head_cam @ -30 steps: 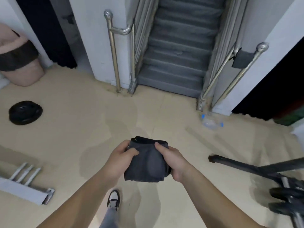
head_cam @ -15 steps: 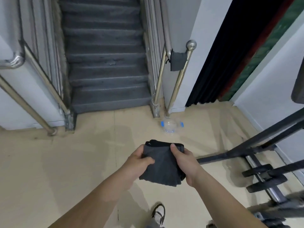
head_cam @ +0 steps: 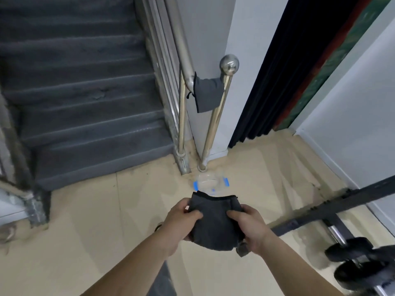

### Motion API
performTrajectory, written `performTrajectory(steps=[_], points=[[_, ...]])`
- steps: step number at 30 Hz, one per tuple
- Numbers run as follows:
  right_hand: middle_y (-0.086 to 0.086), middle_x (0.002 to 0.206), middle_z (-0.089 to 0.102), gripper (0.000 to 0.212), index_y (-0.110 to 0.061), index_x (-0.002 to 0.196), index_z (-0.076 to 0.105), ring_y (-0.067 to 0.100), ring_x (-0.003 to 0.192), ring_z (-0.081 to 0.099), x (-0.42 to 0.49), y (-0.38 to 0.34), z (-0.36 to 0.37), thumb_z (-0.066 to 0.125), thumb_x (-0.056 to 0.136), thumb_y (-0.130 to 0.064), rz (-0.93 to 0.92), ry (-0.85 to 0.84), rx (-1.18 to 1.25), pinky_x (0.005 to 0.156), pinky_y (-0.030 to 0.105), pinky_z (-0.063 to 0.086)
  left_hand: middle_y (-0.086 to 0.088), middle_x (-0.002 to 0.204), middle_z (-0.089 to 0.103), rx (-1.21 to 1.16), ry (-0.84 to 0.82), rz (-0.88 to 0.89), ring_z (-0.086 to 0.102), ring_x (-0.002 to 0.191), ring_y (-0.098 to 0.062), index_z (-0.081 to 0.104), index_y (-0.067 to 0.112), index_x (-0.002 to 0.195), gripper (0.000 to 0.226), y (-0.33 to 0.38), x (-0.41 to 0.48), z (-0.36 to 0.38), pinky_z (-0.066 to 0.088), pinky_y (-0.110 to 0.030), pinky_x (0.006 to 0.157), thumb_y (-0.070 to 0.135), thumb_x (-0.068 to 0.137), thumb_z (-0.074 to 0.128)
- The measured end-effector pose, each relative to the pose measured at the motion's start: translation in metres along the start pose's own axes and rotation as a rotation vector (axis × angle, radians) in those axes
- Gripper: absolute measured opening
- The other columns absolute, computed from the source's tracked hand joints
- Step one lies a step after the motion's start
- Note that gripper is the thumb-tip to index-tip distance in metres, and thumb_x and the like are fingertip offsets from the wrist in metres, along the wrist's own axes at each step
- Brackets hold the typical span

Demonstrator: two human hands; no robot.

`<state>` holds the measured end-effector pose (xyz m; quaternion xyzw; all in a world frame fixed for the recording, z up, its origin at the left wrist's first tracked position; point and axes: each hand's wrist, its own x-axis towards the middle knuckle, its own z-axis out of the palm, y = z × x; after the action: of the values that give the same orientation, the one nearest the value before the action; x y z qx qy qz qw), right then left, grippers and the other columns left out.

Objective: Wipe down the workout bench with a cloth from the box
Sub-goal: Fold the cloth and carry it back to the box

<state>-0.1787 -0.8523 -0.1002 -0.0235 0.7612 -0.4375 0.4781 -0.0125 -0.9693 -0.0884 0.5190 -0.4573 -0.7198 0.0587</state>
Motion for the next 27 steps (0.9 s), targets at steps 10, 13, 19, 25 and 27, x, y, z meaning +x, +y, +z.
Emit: performTrajectory(steps=[10, 13, 19, 25, 27], points=[[0.013, 0.094, 0.073, 0.012, -0.011, 0.098, 0.070, 0.026, 0.079, 0.066, 0.273, -0.010, 0.005, 0.067, 0.088, -0.006, -0.017, 0.285, 0.143, 0.064, 0.033, 0.053, -0.012, 0.112, 0.068, 0.204, -0.166, -0.123, 0.070, 0.098, -0.029, 0.063, 0.033, 0.109, 0.045, 0.022, 0.302, 0.048, 0.063, -0.056, 0.075, -0.003, 0.083, 0.056], [0.015, 0.092, 0.073, 0.012, -0.016, 0.089, 0.072, 0.029, 0.079, 0.065, 0.374, 0.040, 0.005, 0.066, 0.085, -0.007, -0.022, 0.349, 0.146, 0.068, 0.038, 0.053, -0.012, 0.112, 0.068, 0.293, -0.184, -0.120, 0.071, 0.100, -0.031, 0.064, 0.037, 0.107, 0.047, -0.023, 0.405, 0.073, 0.063, -0.058, 0.076, 0.000, 0.079, 0.056], [0.011, 0.083, 0.070, 0.009, -0.014, 0.090, 0.072, 0.025, 0.073, 0.062, 0.578, 0.146, 0.006, 0.066, 0.087, -0.008, -0.066, 0.356, 0.167, 0.062, 0.033, 0.049, -0.006, 0.105, 0.073, 0.396, -0.179, -0.080, 0.073, 0.095, -0.030, 0.064, 0.034, 0.110, 0.043, -0.125, 0.612, 0.104, 0.065, -0.049, 0.071, 0.005, 0.079, 0.056], [0.008, 0.086, 0.071, 0.010, -0.012, 0.092, 0.072, 0.022, 0.074, 0.064, 0.733, 0.173, 0.018, 0.066, 0.085, -0.008, -0.168, 0.240, 0.016, 0.064, 0.030, 0.052, -0.009, 0.108, 0.073, 0.501, -0.154, 0.006, 0.070, 0.099, -0.032, 0.064, 0.021, 0.106, 0.034, -0.173, 0.757, 0.102, 0.062, -0.054, 0.083, -0.002, 0.081, 0.059], [0.008, 0.087, 0.071, 0.012, -0.012, 0.092, 0.072, 0.022, 0.076, 0.065, 0.767, 0.180, 0.023, 0.065, 0.084, -0.009, -0.184, 0.227, -0.066, 0.065, 0.030, 0.052, -0.013, 0.108, 0.072, 0.533, -0.149, 0.016, 0.070, 0.098, -0.034, 0.065, 0.017, 0.103, 0.031, -0.187, 0.784, 0.102, 0.063, -0.056, 0.080, -0.005, 0.082, 0.058]])
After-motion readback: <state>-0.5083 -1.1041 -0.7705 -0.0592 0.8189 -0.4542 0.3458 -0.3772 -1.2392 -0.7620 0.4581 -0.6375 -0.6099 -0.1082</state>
